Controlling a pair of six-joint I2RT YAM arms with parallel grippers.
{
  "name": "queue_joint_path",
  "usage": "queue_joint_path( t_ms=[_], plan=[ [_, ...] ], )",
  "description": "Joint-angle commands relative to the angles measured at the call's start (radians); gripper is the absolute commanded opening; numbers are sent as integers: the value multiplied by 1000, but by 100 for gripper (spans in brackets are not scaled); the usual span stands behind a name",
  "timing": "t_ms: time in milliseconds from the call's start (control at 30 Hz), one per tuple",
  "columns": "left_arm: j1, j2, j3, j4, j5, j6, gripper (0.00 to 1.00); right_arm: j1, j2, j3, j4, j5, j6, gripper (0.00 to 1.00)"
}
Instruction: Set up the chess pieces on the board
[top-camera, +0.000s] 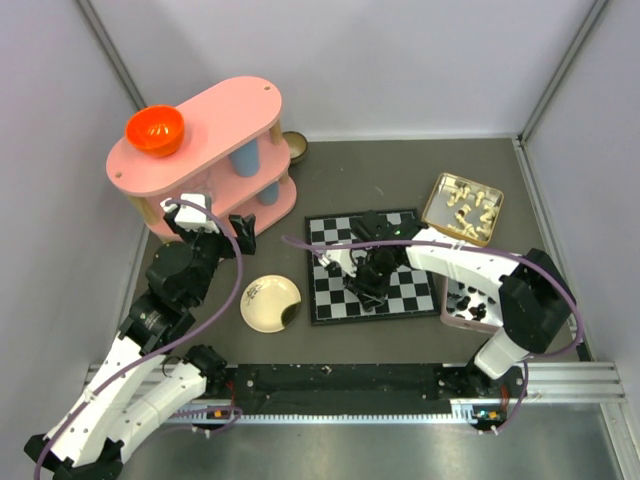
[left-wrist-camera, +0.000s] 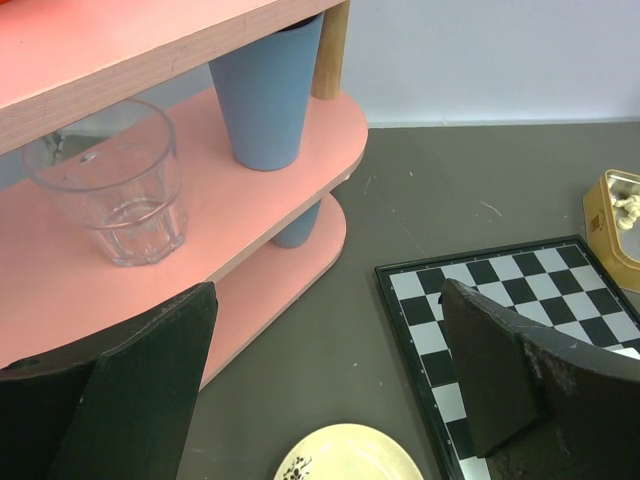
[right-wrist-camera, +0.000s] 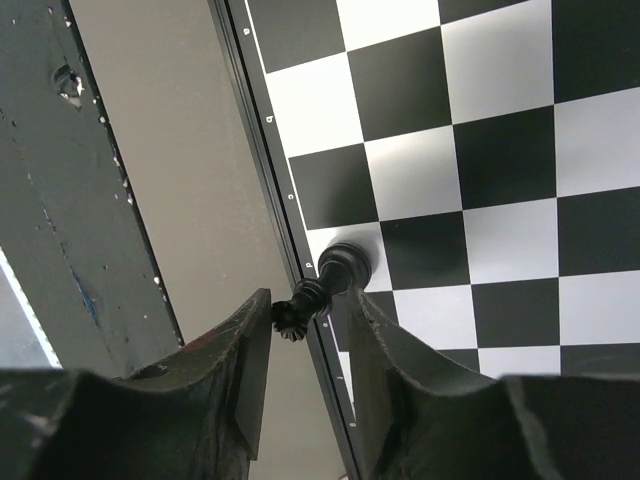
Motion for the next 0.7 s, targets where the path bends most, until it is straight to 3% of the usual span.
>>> queue_joint_path(
  t_ms=[0,233,667],
  plan=[
    [1,-12,-3,30,9,-12,99,4,-16,-8,16,14,10,39],
    [1,-7,0,33,17,-15,99,-15,-13,9,18,-3,25,55],
    [1,-7,4,33,18,-15,99,-36,-7,21,19,8,34,52]
  ],
)
